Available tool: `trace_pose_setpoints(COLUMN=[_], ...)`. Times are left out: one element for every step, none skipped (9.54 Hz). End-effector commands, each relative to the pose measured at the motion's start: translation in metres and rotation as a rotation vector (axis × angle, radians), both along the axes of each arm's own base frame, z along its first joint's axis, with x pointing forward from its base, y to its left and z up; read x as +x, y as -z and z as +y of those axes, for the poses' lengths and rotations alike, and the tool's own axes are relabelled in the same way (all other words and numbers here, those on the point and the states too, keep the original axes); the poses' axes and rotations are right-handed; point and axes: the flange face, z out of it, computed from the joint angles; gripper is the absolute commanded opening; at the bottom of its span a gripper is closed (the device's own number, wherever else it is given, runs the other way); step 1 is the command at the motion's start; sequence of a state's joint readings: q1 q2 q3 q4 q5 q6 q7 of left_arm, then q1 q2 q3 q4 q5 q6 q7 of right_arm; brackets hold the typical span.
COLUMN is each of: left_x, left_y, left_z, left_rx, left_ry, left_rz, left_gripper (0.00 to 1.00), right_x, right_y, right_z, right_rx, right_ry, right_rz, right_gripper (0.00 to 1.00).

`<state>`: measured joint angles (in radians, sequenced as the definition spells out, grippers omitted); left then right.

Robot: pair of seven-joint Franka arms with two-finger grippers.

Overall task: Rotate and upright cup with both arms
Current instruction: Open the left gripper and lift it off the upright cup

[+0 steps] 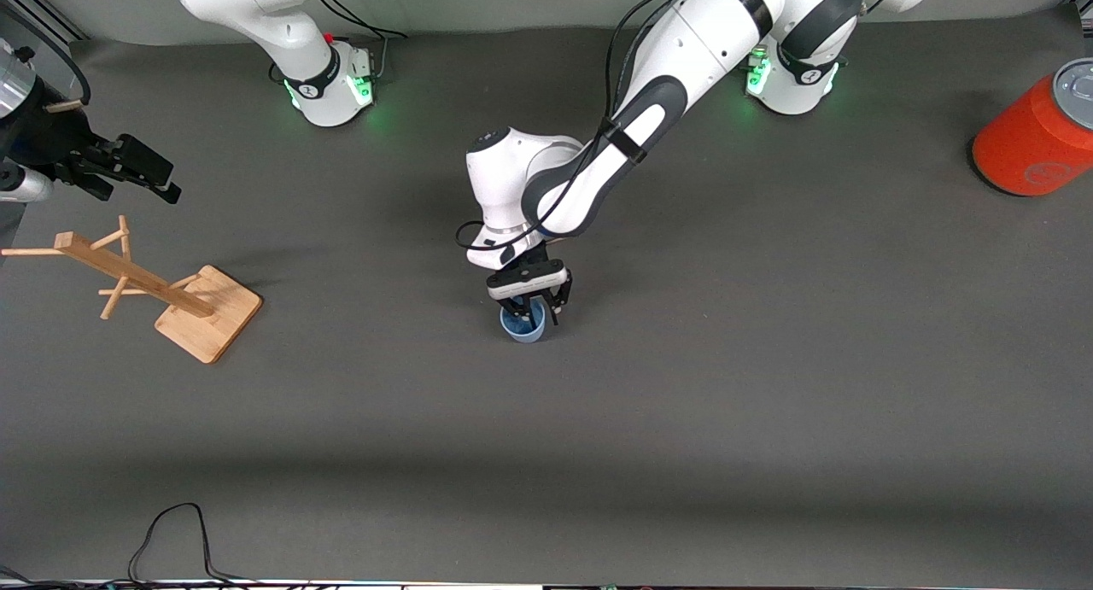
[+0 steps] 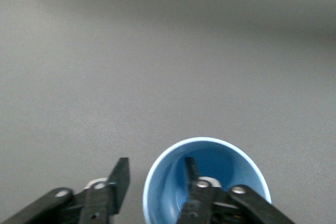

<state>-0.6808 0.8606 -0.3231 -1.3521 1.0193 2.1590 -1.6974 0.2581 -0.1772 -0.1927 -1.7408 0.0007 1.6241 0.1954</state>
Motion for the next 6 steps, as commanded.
trace_pose_setpoints(left_x=[0.005, 0.019, 0.033, 0.047, 0.061, 0.075], left_y=[-0.034, -0.057, -0.087, -0.119, -0.149, -0.183], left_z=[0.008, 0.017, 0.03, 0.047, 0.072, 0.104], left_rx=[-0.04, -0.068, -0.114, -0.146, -0.153, -0.139], left_ry=[-0.002, -0.011, -0.028, -0.023, -0.021, -0.009], left_rz=[0.047, 0.106, 0.156, 0.215, 0.282, 0.347], left_gripper=[1.0, 1.0, 1.0, 1.0, 1.0, 1.0], right_x=[-0.008, -0.005, -0.005, -0.006, -0.005, 0.0], right_y=[-0.001, 0.002, 0.002, 0.002, 0.006, 0.02], right_z=[-0.005, -0.005, -0.005, -0.006, -0.005, -0.005], right_rx=[-0.006, -0.009, -0.009, -0.008, -0.01, -0.008], right_ry=[0.024, 0.018, 0.012, 0.012, 0.01, 0.014], right_rz=[0.002, 0.009, 0.009, 0.01, 0.018, 0.042], right_gripper=[1.0, 1.0, 1.0, 1.0, 1.0, 1.0])
